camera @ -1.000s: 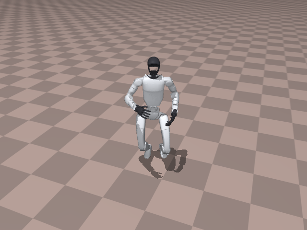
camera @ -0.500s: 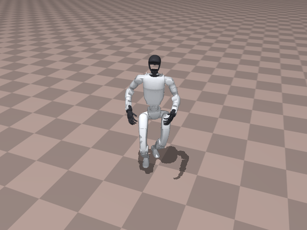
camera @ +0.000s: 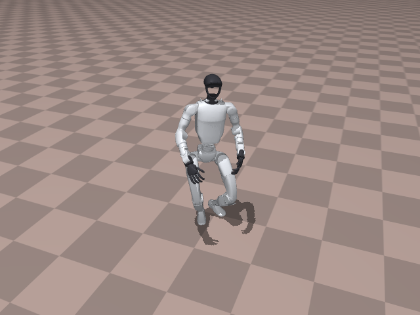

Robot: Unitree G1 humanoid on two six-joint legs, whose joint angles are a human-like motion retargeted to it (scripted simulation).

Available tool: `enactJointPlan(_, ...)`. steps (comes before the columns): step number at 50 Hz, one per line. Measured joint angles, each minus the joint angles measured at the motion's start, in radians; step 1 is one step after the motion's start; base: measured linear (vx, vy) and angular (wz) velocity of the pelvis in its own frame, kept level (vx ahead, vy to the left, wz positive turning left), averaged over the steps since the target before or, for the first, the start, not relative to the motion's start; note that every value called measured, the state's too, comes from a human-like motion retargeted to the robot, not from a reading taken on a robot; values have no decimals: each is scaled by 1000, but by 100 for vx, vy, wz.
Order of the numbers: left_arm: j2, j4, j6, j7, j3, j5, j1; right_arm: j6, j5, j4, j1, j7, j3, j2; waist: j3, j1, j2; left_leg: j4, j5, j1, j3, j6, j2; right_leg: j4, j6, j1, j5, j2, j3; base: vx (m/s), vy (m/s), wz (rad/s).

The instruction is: Run

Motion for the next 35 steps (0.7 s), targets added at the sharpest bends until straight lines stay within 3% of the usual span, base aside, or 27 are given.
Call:
enactJointPlan(6,26,-18,-20,-15,11,54,57,-13,-4,-46,-70,56,32,9,-94,-45,-22,-298,64,-4,46,-33,-138,-83,46,-38,33,-66,27,12,11,30)
enactJointPlan(8,29,-13,-26,-13,9,69,61,-14,-12,-44,-67,68,45,16,-100,-55,-16,-293,62,-5,59,-51,-135,-42,56,-64,33,-82,25,-1,7,16)
enactJointPlan(10,31,6,-37,-5,16,90,33,-11,-26,-27,-90,86,53,20,-113,-80,-18,-414,87,24,71,-53,-195,-96,67,-56,30,-100,35,7,8,30)
enactJointPlan(22,-13,337,-13,45,-52,217,-106,44,-109,315,-5,141,128,107,-113,-199,2,-507,128,65,109,-92,-302,50,115,-135,-4,-202,88,-1,7,21)
enactJointPlan(25,-45,502,-13,33,-84,254,-173,44,-119,438,0,134,123,130,-113,-240,2,-654,167,122,109,-79,-381,51,129,-140,-18,-232,111,4,11,30)
enactJointPlan(30,-69,622,15,15,-123,297,-166,60,-112,514,51,130,109,128,-105,-309,-7,-586,165,104,132,-85,-409,175,147,-197,-26,-287,159,-6,7,26)
enactJointPlan(32,-83,693,8,6,-130,320,-192,56,-101,537,53,127,92,127,-108,-329,-10,-751,218,173,125,-71,-476,156,156,-195,-30,-299,184,5,9,24)
enactJointPlan(35,-99,719,14,0,-138,331,-174,56,-89,542,70,121,76,124,-97,-365,-31,-698,230,160,141,-72,-493,217,161,-227,-35,-336,236,-9,0,28)
